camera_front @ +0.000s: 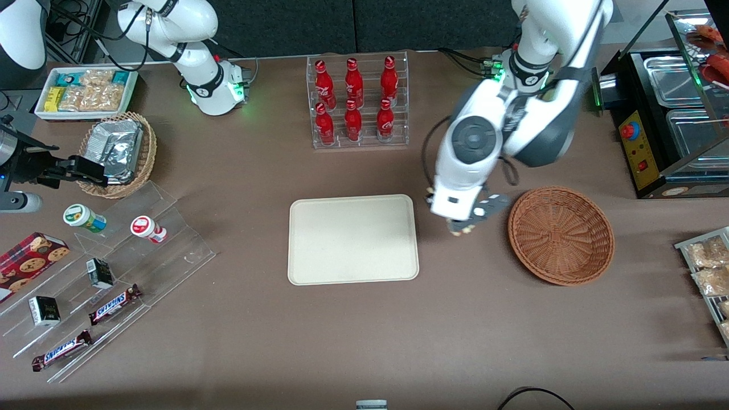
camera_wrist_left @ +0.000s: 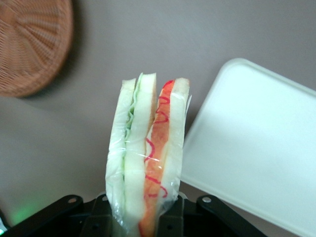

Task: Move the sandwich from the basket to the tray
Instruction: 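Carry the held sandwich with the left gripper over the cream tray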

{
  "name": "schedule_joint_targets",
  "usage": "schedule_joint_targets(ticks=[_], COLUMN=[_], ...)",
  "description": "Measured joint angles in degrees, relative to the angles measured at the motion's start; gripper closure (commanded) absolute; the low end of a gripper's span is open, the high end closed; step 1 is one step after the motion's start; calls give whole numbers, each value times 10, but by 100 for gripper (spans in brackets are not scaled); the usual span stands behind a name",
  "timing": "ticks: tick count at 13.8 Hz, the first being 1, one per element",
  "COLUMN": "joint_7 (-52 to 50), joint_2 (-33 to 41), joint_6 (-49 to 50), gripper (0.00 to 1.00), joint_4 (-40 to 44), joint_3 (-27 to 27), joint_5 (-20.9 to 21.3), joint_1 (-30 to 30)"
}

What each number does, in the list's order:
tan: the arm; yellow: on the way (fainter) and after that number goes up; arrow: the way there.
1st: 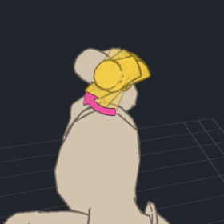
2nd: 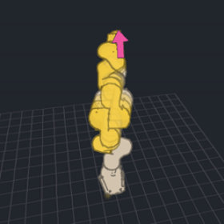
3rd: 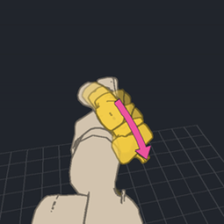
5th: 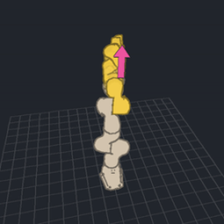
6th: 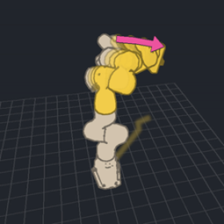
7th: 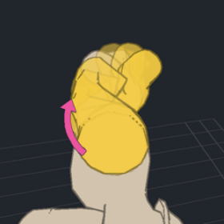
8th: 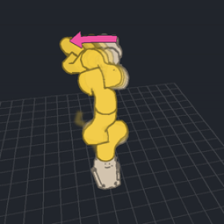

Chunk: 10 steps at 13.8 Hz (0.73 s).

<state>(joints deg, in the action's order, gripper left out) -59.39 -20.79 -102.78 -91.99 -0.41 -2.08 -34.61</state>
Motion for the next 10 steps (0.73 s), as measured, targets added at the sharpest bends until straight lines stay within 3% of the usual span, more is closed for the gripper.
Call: schedule_joint_targets(ticks=[4, 10], joint_7=[-2, 39], joint_2=[-53, -84], joint_6=[-45, -125], gripper=[97, 97], joint_4=[43, 50], joint_3=[1, 19], joint_5=[-38, -42], joint_1=[-52, -95])
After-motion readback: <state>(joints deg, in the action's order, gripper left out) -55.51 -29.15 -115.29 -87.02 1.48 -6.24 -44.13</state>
